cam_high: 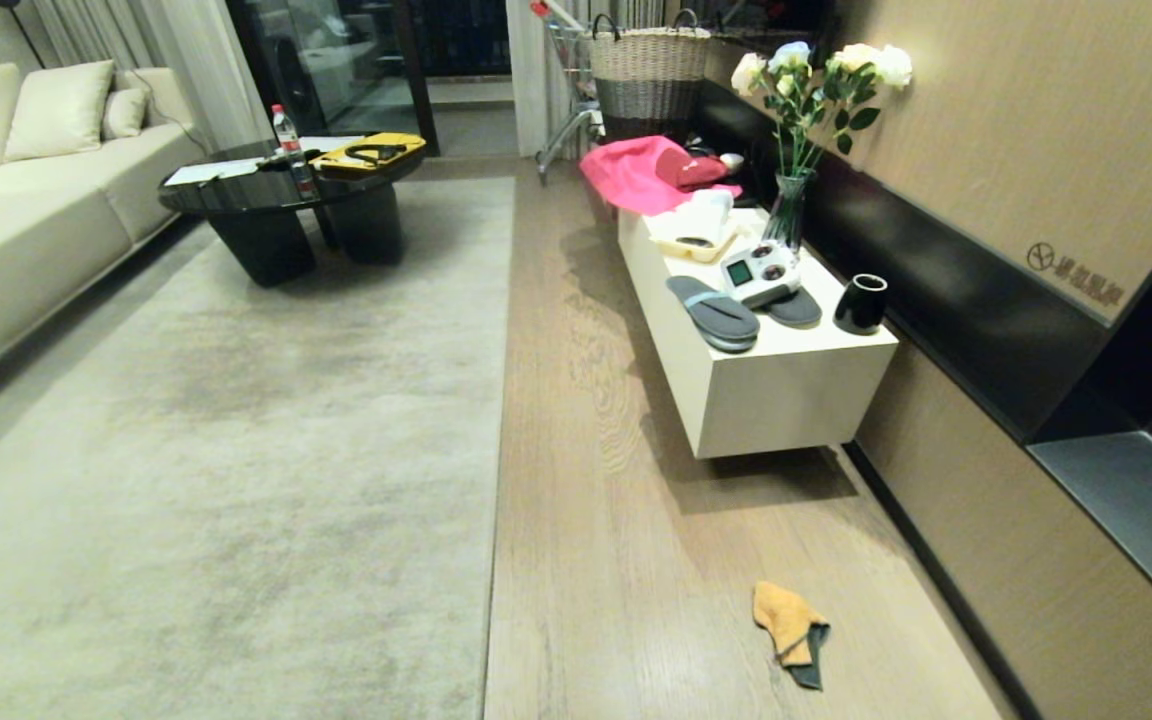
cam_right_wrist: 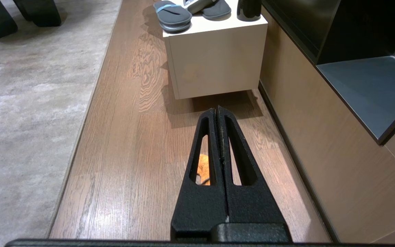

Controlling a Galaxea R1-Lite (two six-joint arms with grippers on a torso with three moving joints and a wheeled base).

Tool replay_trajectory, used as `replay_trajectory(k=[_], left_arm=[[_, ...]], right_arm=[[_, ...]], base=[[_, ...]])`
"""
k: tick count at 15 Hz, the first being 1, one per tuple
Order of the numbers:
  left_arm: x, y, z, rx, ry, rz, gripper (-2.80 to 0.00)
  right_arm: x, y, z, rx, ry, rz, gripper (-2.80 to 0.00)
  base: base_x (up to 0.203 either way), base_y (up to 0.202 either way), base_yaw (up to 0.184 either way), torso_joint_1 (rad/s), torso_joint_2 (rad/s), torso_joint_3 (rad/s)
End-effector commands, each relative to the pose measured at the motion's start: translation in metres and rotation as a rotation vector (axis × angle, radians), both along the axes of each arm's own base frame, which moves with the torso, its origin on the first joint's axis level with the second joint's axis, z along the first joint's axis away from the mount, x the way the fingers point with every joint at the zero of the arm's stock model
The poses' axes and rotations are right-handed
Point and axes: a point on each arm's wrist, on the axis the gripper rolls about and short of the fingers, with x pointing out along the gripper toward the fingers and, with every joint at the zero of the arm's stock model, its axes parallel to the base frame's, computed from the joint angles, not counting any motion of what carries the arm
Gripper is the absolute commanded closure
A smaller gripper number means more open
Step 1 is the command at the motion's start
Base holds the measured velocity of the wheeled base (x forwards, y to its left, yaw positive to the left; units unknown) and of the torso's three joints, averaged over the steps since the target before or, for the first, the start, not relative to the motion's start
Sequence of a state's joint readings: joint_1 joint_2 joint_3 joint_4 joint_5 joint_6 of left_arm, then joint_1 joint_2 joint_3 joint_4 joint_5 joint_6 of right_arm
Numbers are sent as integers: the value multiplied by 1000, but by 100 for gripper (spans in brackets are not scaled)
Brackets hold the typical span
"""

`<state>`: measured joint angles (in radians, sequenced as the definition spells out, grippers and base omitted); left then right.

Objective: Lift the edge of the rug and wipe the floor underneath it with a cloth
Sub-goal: Pick up the rag

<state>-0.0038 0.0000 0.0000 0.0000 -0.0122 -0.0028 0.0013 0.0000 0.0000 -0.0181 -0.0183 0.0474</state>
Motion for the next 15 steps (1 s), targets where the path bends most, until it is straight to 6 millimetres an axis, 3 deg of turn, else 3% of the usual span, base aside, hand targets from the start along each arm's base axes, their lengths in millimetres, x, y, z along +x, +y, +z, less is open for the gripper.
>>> replay_trajectory(k=[1,15], left_arm=[[0,0,0,0,0,-1,0],[0,0,0,3,0,-1,0]], right_arm=[[0,0,0,0,0,0,0],[0,0,0,0,0,0,0]], base=[[0,0,0,0,0,0],[0,0,0,0,0,0]])
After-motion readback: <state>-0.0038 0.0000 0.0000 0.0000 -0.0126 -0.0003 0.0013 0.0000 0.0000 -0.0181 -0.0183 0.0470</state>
